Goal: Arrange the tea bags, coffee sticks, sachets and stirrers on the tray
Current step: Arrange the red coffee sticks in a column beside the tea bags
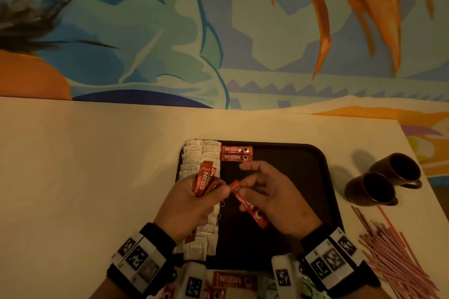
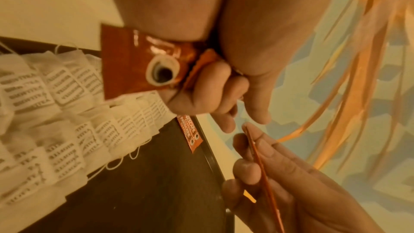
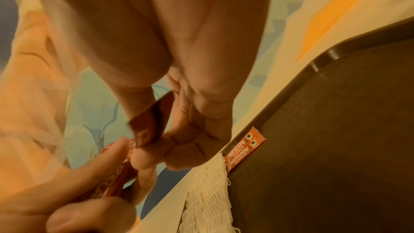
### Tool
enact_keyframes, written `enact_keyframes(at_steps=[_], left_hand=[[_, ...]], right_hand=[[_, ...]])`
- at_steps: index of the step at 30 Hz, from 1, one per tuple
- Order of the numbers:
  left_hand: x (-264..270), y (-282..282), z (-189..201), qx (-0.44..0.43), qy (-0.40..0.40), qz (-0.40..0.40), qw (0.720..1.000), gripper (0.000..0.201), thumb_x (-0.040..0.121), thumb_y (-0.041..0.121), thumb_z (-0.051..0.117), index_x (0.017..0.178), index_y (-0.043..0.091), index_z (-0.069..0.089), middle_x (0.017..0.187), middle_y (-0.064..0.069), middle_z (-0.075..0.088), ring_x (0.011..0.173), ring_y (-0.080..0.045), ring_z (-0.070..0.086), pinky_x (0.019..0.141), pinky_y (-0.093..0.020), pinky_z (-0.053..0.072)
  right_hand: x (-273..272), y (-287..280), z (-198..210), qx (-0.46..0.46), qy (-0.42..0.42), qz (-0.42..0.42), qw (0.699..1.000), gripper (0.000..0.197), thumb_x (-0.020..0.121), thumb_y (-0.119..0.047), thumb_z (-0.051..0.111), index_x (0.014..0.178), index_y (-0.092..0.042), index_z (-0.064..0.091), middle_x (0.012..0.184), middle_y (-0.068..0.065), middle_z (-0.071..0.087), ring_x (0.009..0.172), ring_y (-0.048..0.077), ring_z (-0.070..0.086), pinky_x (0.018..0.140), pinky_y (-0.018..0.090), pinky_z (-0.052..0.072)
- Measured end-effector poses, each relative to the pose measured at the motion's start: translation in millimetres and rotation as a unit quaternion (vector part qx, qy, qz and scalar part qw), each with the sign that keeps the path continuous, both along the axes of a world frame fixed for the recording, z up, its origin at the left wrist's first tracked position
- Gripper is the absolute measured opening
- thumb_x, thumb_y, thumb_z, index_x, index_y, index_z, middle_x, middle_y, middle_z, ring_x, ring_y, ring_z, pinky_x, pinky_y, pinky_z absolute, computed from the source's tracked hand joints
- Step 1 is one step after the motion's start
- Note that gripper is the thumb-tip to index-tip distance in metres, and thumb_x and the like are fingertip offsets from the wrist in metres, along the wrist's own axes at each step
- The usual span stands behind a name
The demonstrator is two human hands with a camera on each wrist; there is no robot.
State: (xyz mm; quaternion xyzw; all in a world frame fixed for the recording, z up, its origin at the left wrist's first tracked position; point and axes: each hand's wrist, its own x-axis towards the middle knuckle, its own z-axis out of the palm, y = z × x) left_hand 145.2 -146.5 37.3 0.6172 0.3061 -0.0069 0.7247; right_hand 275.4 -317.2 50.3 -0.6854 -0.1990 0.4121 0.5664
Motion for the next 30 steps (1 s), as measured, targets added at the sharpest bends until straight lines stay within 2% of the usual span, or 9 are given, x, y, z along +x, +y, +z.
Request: enact_keyframes(at_steps=[4, 6, 10, 12, 16, 19, 22, 24, 30], left_hand=[[4.0, -2.1, -2.6, -0.004, -0.005, 0.011, 1.0, 0.015, 0.089, 0.017, 0.077, 0.094, 0.004, 0.072, 0.057, 0.002, 0.048, 0.046, -0.011, 0.036, 0.042, -0.022, 0.032], [3.7, -0.9, -6.1, 0.003, -0.008, 0.031, 0.999, 0.012, 0.088, 0.015, 0.077, 0.092, 0.005, 0.073, 0.057, 0.0, 0.048, 0.046, -0.012, 0.037, 0.042, -0.023, 0.032], [3.3, 4.4, -9.8, 0.044, -0.001, 0.073, 0.996, 0.004, 0.087, 0.017, 0.078, 0.084, 0.018, 0.075, 0.058, -0.001, 0.051, 0.047, -0.014, 0.04, 0.044, -0.025, 0.035], [3.9, 6.7, -11.7, 0.075, 0.013, 0.081, 0.994, 0.005, 0.088, 0.02, 0.079, 0.084, 0.021, 0.075, 0.059, 0.0, 0.054, 0.048, -0.015, 0.043, 0.044, -0.026, 0.038], [-1.0, 13.7, -15.5, 0.09, 0.025, 0.104, 0.99, 0.007, 0.088, 0.019, 0.078, 0.092, 0.016, 0.073, 0.058, 0.002, 0.055, 0.047, -0.012, 0.045, 0.045, -0.026, 0.04], [-10.9, 17.3, -16.8, 0.098, 0.028, 0.105, 0.989, 0.008, 0.088, 0.018, 0.078, 0.093, 0.015, 0.072, 0.056, 0.005, 0.056, 0.045, -0.009, 0.046, 0.045, -0.025, 0.04], [-21.0, 21.6, -19.9, 0.094, 0.028, 0.111, 0.989, 0.009, 0.088, 0.019, 0.078, 0.093, 0.015, 0.073, 0.057, 0.004, 0.055, 0.047, -0.011, 0.045, 0.046, -0.026, 0.041], [-26.6, 24.6, -20.6, 0.086, 0.021, 0.116, 0.989, 0.008, 0.087, 0.02, 0.078, 0.092, 0.016, 0.074, 0.059, 0.0, 0.053, 0.05, -0.014, 0.044, 0.047, -0.028, 0.04], [-37.8, 29.0, -19.5, 0.069, -0.004, 0.111, 0.991, 0.008, 0.088, 0.02, 0.077, 0.094, 0.016, 0.074, 0.06, -0.006, 0.047, 0.052, -0.02, 0.04, 0.048, -0.029, 0.039]], right_hand=[[-4.3, 1.1, -4.1, -0.007, -0.008, 0.047, 0.999, 0.049, 0.09, -0.01, 0.076, 0.133, -0.023, 0.056, 0.1, 0.008, 0.078, 0.086, 0.028, 0.076, 0.089, 0.042, 0.061], [-1.1, -1.3, -6.0, -0.016, -0.008, 0.042, 0.999, 0.042, 0.089, -0.01, 0.077, 0.126, -0.019, 0.062, 0.098, 0.008, 0.078, 0.085, 0.029, 0.076, 0.084, 0.039, 0.061], [14.9, -11.2, -18.0, -0.063, -0.033, 0.003, 0.997, 0.019, 0.088, -0.008, 0.077, 0.106, -0.014, 0.074, 0.09, 0.008, 0.077, 0.084, 0.029, 0.074, 0.077, 0.036, 0.061], [25.2, -12.1, -32.2, -0.103, -0.053, -0.028, 0.993, 0.013, 0.087, -0.012, 0.079, 0.098, -0.021, 0.077, 0.088, 0.002, 0.077, 0.084, 0.023, 0.073, 0.079, 0.036, 0.061], [40.2, 2.3, -62.6, -0.249, -0.165, -0.033, 0.954, 0.013, 0.086, -0.022, 0.082, 0.087, -0.033, 0.075, 0.09, -0.011, 0.073, 0.09, 0.005, 0.067, 0.079, 0.021, 0.051], [44.3, 18.0, -72.9, -0.295, -0.221, -0.024, 0.929, 0.007, 0.091, -0.026, 0.077, 0.095, -0.031, 0.074, 0.095, -0.016, 0.065, 0.096, 0.003, 0.061, 0.082, 0.02, 0.047], [43.1, 24.7, -77.9, -0.324, -0.344, -0.001, 0.881, 0.022, 0.093, -0.034, 0.073, 0.114, -0.028, 0.071, 0.113, -0.009, 0.058, 0.113, 0.012, 0.049, 0.094, 0.027, 0.046], [40.0, 23.8, -76.5, -0.303, -0.404, -0.004, 0.863, 0.03, 0.093, -0.032, 0.072, 0.122, -0.026, 0.069, 0.123, -0.005, 0.055, 0.121, 0.016, 0.042, 0.1, 0.029, 0.046], [33.9, 11.0, -75.5, -0.313, -0.43, 0.055, 0.845, 0.039, 0.097, -0.027, 0.066, 0.135, -0.03, 0.062, 0.141, -0.01, 0.046, 0.134, 0.012, 0.036, 0.106, 0.025, 0.041]])
